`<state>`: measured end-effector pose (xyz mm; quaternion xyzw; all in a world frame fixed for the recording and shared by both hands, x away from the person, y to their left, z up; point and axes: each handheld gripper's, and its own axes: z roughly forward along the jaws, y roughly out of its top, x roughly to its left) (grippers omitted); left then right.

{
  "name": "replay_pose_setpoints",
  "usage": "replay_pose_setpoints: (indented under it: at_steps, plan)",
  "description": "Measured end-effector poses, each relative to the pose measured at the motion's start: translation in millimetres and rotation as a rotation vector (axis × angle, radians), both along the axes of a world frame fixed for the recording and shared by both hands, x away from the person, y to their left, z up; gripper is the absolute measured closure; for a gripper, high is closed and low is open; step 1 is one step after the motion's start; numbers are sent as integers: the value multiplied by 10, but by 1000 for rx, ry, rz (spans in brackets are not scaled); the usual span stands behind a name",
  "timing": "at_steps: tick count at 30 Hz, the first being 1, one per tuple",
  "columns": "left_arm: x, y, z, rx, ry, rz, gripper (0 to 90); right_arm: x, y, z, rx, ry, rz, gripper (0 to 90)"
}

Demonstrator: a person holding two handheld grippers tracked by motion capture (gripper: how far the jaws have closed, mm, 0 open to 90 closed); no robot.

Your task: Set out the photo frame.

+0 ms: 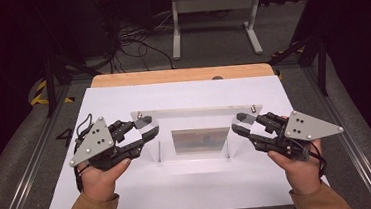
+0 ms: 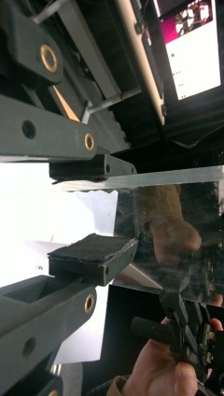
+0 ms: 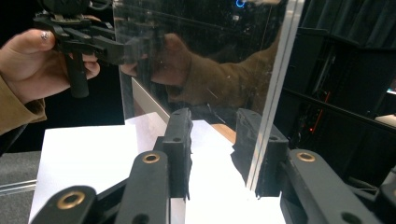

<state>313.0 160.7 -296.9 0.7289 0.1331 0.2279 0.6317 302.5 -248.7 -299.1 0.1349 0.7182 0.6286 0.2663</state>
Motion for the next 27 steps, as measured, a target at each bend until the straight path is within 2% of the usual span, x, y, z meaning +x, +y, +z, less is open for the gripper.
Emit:
replay_pose_setpoints:
  at_steps: [10, 16, 18, 20, 24, 27]
  plan:
    - [140, -18, -58, -52, -7, 26, 587, 110, 32, 15, 13, 16, -5, 630]
    - [201, -45, -98, -52, -30, 84, 536, 202, 56, 12, -4, -19, -31, 586]
    - [236, -57, -139, -67, -4, 90, 494, 240, 60, 4, -1, -24, -38, 577]
    - [289, -68, -214, -41, 22, 109, 448, 283, 58, -12, -3, -18, -47, 564]
    - [374, -76, -352, -42, 87, 107, 449, 364, 49, -56, -20, -1, -66, 545]
    - [397, -65, -399, -57, 98, 107, 449, 421, 38, -83, -15, 16, -75, 514]
